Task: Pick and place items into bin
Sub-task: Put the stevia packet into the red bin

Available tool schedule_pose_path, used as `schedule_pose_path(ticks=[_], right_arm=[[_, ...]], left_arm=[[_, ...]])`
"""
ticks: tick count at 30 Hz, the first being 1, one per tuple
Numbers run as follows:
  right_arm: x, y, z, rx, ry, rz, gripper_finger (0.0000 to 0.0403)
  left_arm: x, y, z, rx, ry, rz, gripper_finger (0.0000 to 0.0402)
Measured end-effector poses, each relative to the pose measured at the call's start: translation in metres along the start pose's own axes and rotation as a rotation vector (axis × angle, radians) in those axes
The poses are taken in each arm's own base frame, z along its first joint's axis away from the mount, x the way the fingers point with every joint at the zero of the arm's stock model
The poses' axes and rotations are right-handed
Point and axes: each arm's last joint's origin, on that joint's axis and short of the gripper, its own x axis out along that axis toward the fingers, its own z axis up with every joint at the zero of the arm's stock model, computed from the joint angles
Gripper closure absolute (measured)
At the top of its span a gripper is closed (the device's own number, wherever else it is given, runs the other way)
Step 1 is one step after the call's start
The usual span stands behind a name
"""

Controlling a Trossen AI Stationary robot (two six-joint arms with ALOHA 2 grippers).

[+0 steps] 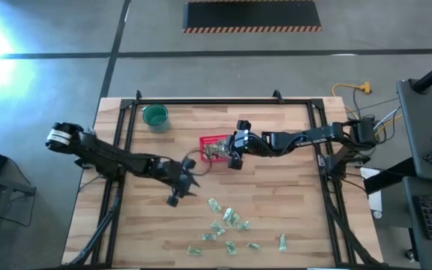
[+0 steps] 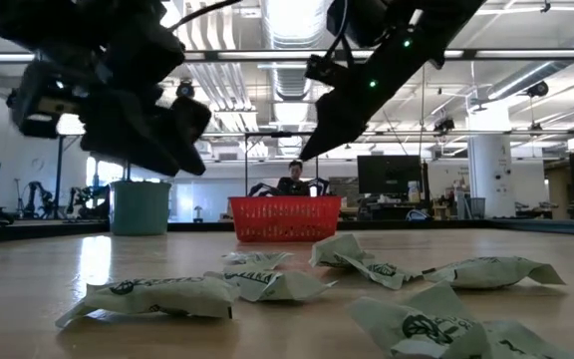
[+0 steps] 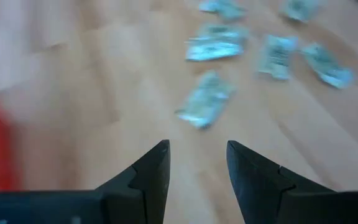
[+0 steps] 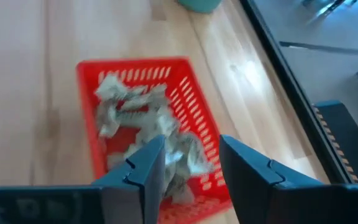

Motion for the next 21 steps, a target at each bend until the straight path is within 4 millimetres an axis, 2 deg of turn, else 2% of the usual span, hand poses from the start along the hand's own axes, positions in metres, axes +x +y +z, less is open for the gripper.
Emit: schedule_pose_path(ticks=[6,11,21], right_arm=[[-0.027,0.009,0.001,-0.053,0.04,0.043,0.0271],[-0.051,0.015,0.002,-0.049,0.055,0.076,0.0281],[-0.083,0.025,0.0,-0.009,0.057,0.123,0.0295]], left_arm=[[0.032,-0.001,-0.006,0.068,0.013,-0.046,0.0259],[0.054,0.003,0.001,0.074,-0.007,-0.04,0.0259],[0.082,0.004,0.002,0.066,0.025,-0.116,0.0259]])
